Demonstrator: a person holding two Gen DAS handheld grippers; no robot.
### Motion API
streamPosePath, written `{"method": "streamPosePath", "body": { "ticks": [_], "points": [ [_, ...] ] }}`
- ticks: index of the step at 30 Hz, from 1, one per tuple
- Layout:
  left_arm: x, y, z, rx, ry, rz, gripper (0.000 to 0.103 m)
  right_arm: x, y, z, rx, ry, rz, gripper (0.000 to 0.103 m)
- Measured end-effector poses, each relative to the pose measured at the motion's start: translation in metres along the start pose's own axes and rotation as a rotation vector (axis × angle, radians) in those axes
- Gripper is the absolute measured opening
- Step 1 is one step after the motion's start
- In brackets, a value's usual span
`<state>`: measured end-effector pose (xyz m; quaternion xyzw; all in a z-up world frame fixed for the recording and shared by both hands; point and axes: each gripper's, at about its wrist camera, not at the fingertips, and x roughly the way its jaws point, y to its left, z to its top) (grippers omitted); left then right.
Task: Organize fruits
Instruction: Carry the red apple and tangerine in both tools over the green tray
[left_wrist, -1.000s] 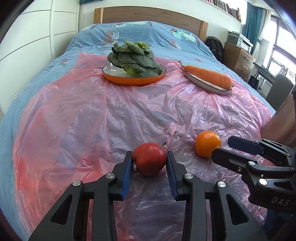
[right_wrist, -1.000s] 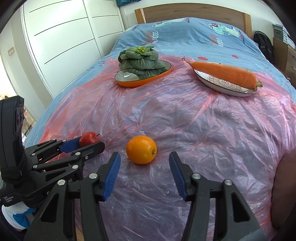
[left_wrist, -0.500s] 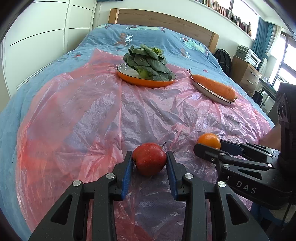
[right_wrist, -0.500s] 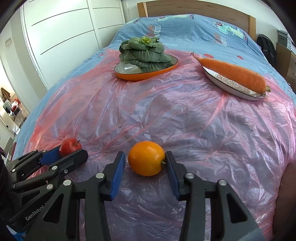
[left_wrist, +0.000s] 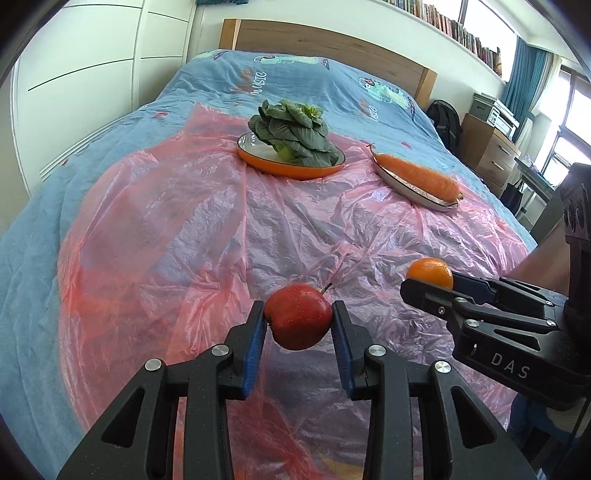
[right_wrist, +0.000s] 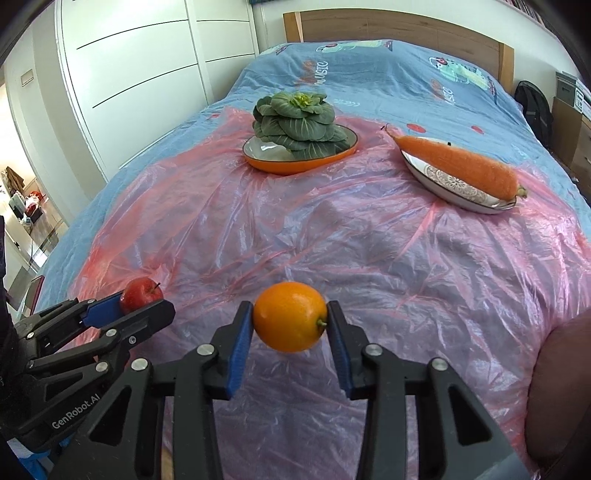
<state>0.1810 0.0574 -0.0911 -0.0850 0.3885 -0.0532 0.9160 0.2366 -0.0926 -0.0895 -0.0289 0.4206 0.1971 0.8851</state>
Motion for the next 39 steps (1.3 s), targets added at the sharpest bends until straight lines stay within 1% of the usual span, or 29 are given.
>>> {"method": "streamPosePath", "body": {
  "ticks": [4, 9, 16, 19, 24, 29, 34, 39],
  "points": [
    [-0.023, -0.01, -0.006, 0.03, 0.006, -0.007, 0.03, -0.032, 0.0, -0.017, 0.006, 0.005, 0.002, 0.032],
    [-0.051, -0.026, -0.021, 0.064, 0.029, -0.021, 0.03, -0.066, -0.003, -0.053, -0.004, 0.052, -0.014, 0.032],
    [-0.086, -0.062, -0.047, 0.113, 0.067, -0.066, 0.03, -0.121, -0.012, -0.102, 0.021, 0.071, -0.056, 0.032],
    [-0.101, -0.081, -0.059, 0.149, 0.079, -0.084, 0.03, -0.141, -0.019, -0.12, 0.039, 0.074, -0.077, 0.032],
    [-0.117, -0.114, -0.075, 0.21, 0.098, -0.118, 0.03, -0.174, -0.04, -0.146, 0.093, 0.064, -0.113, 0.032],
    [-0.129, -0.152, -0.085, 0.261, 0.103, -0.153, 0.03, -0.204, -0.064, -0.165, 0.129, 0.046, -0.15, 0.032],
    [-0.135, -0.191, -0.093, 0.327, 0.113, -0.177, 0.03, -0.231, -0.094, -0.182, 0.171, 0.019, -0.187, 0.032],
    [-0.133, -0.234, -0.1, 0.395, 0.129, -0.208, 0.03, -0.252, -0.132, -0.201, 0.241, -0.006, -0.221, 0.032]
  ]
}}
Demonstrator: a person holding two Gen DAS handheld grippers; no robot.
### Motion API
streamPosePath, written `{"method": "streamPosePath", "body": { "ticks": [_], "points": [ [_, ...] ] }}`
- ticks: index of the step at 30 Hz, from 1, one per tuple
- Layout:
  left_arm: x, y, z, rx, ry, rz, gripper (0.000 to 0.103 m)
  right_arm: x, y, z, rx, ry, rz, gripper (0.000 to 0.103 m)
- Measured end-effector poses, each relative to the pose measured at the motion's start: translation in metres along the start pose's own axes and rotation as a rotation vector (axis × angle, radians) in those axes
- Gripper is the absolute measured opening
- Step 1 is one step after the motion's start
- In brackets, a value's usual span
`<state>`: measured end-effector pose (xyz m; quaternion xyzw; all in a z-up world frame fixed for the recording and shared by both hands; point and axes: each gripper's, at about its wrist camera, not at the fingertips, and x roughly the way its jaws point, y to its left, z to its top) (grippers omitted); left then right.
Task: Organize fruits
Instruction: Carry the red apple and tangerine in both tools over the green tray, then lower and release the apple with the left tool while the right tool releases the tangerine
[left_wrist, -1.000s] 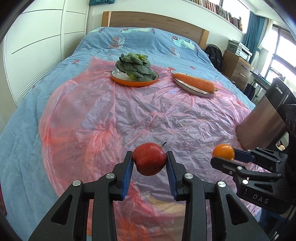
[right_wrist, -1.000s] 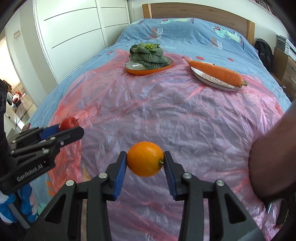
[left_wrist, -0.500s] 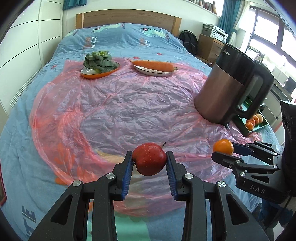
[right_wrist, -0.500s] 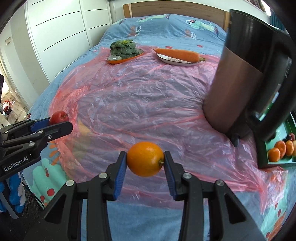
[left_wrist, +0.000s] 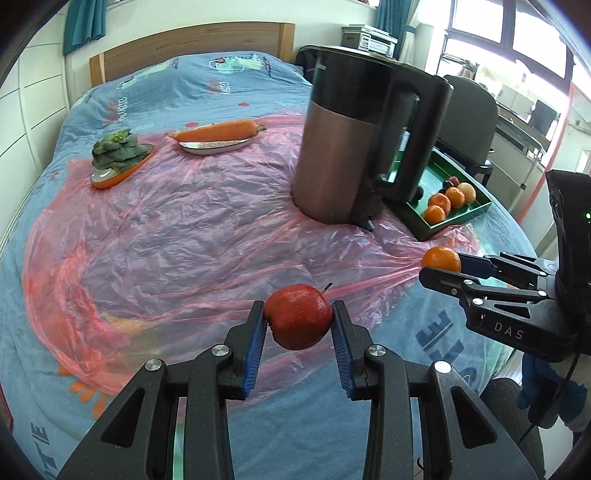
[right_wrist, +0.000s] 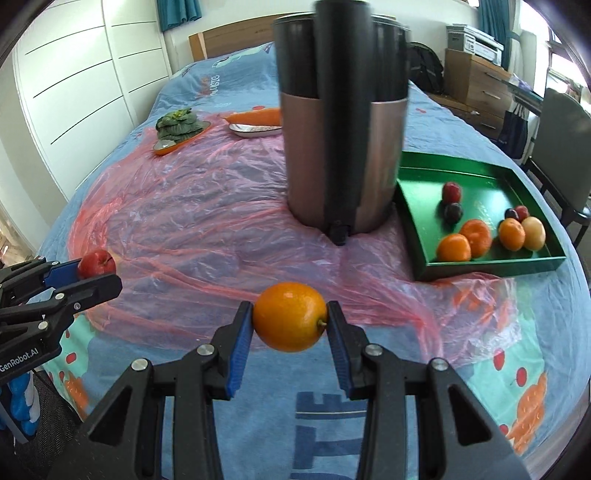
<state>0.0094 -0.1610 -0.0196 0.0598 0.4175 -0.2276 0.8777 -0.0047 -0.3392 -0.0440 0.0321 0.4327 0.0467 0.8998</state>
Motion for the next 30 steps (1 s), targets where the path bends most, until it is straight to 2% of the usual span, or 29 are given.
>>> {"method": "streamPosePath", "body": {
  "ticks": [10, 17, 23, 30],
  "points": [
    [0.034, -0.1, 0.03, 0.171, 0.023, -0.106, 0.03, -0.013, -0.105, -0.01, 0.153, -0.056, -0.093, 0.032],
    [0.064, -0.165, 0.07, 0.262, -0.001, -0.169, 0.03, -0.015, -0.173, 0.0, 0.261, -0.141, -0.159, 0.032],
    [0.096, -0.212, 0.114, 0.32, -0.045, -0.202, 0.03, 0.0, -0.229, 0.024, 0.322, -0.21, -0.192, 0.032],
    [0.166, -0.242, 0.166, 0.31, -0.03, -0.208, 0.03, 0.027, -0.279, 0.076, 0.258, -0.222, -0.242, 0.032]
  ]
}}
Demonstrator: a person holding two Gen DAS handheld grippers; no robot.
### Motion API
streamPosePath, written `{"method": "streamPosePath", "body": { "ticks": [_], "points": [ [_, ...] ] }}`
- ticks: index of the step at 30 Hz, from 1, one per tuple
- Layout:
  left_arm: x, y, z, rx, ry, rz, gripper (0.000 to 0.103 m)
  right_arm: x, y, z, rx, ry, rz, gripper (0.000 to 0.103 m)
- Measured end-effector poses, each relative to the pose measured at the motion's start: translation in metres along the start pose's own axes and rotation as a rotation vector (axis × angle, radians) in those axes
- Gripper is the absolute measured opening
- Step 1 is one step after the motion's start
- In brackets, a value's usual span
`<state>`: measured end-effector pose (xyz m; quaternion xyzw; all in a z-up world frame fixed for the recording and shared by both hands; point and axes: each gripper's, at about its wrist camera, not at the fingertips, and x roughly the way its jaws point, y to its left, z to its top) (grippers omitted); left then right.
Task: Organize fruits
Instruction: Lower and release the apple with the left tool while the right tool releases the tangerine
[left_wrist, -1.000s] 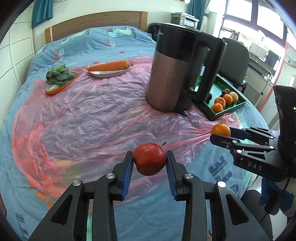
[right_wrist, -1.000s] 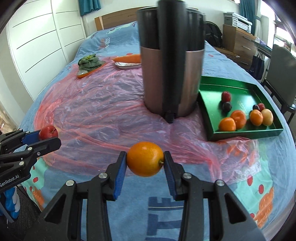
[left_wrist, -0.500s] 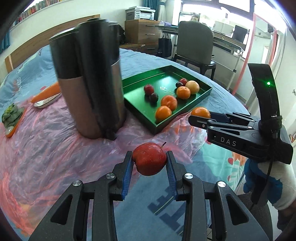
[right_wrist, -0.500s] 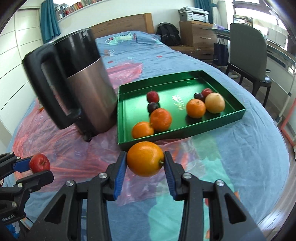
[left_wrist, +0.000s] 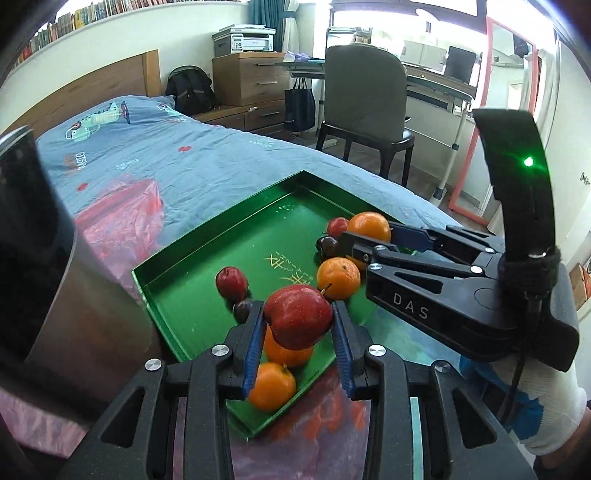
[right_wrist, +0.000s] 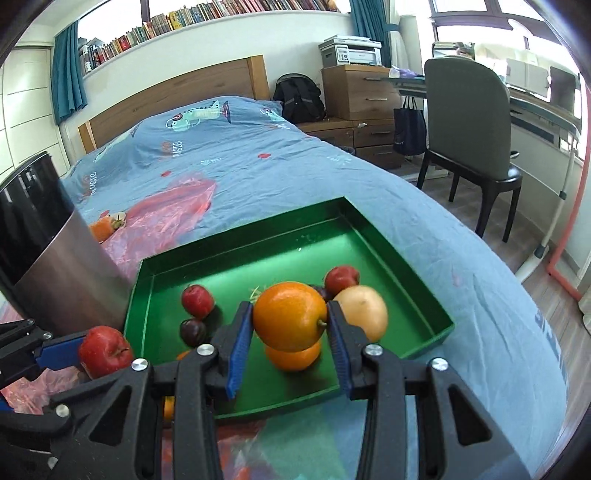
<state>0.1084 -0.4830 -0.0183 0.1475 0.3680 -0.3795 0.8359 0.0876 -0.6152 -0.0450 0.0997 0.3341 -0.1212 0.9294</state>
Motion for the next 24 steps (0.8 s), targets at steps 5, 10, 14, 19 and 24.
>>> {"method": "streamPosePath", "body": {
  "ticks": [5, 10, 14, 19, 24],
  "points": [
    [0.047, 0.003, 0.021, 0.008, 0.037, 0.029, 0.03, 0.04, -0.017, 0.031, -0.057, 0.026, -0.032, 0.032],
    [0.074, 0.001, 0.022, 0.02, 0.09, 0.032, 0.03, 0.08, -0.024, 0.046, -0.072, 0.094, -0.027, 0.032],
    [0.089, 0.003, 0.018, 0.019, 0.124, 0.035, 0.03, 0.105, -0.024, 0.046, -0.073, 0.155, -0.029, 0.032],
    [0.1, 0.006, 0.01, 0.005, 0.159, 0.017, 0.03, 0.12, -0.02, 0.042, -0.104, 0.197, -0.039, 0.032],
    [0.105, 0.011, 0.005, -0.007, 0.172, 0.015, 0.03, 0.125, -0.02, 0.041, -0.118, 0.21, -0.052, 0.032]
  ]
}}
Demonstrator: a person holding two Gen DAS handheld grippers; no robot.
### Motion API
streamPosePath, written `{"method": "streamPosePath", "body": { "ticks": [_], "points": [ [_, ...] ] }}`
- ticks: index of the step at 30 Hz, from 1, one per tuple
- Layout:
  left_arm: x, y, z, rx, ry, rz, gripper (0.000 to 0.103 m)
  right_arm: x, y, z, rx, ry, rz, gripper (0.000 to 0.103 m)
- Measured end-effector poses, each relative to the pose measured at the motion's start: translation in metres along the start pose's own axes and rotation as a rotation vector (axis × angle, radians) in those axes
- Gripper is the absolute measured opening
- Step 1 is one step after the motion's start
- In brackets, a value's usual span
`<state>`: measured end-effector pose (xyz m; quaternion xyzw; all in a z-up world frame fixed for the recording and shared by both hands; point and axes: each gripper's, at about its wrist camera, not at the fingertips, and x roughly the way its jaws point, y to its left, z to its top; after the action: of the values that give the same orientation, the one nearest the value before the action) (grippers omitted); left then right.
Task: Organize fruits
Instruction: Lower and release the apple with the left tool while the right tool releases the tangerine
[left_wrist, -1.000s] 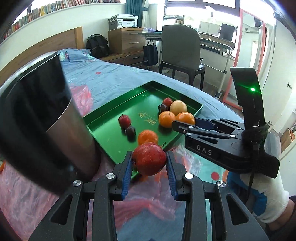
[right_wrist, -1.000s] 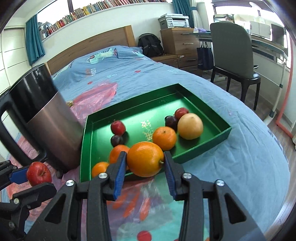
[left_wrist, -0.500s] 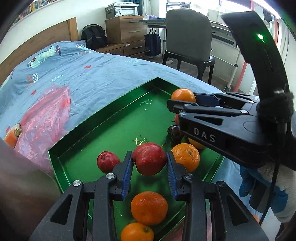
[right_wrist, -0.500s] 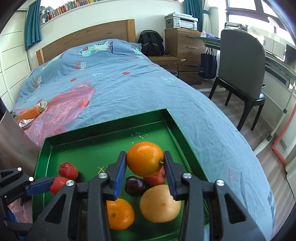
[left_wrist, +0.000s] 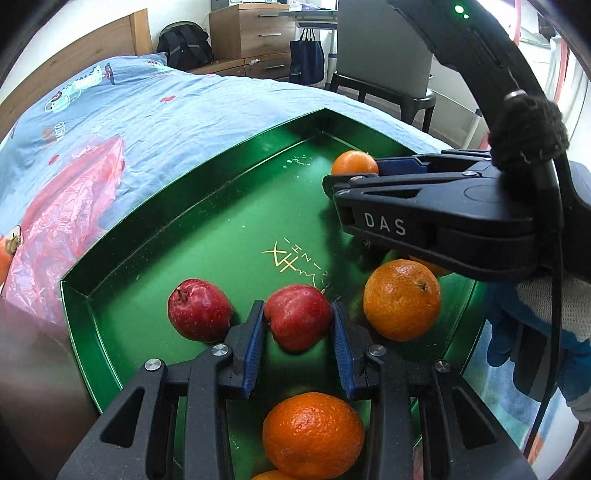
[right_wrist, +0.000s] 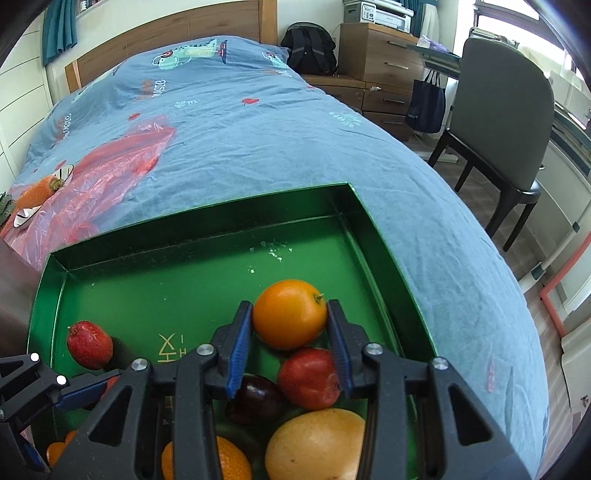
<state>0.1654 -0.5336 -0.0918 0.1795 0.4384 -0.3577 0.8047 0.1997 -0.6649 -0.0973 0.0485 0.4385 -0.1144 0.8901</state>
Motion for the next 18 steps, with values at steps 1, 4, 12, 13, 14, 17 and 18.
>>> {"method": "streamPosePath", "body": {
  "ticks": [1, 4, 12, 13, 14, 17, 18],
  "points": [
    [-0.001, 0.0, 0.0, 0.001, 0.001, -0.001, 0.03, 0.0, -0.001, -0.001, -0.001, -0.001, -0.002, 0.032],
    [-0.002, 0.0, -0.002, 0.004, -0.001, 0.002, 0.031, -0.001, 0.0, -0.001, 0.001, -0.002, -0.013, 0.032],
    [-0.01, 0.002, 0.0, 0.004, -0.016, 0.009, 0.037, -0.008, 0.001, -0.005, 0.012, -0.011, -0.008, 0.067],
    [-0.013, 0.002, -0.001, 0.003, -0.019, 0.01, 0.038, -0.011, 0.001, -0.005, 0.015, -0.016, -0.006, 0.067],
    [-0.016, 0.002, -0.002, 0.002, -0.022, 0.01, 0.038, -0.015, 0.002, -0.006, 0.019, -0.023, -0.004, 0.069],
    [-0.028, 0.003, -0.006, -0.003, -0.031, 0.005, 0.042, -0.029, 0.003, -0.008, 0.025, -0.043, -0.007, 0.072],
    [-0.032, 0.003, -0.006, -0.003, -0.035, 0.004, 0.043, -0.035, 0.003, -0.008, 0.026, -0.05, -0.007, 0.073]
  ]
}}
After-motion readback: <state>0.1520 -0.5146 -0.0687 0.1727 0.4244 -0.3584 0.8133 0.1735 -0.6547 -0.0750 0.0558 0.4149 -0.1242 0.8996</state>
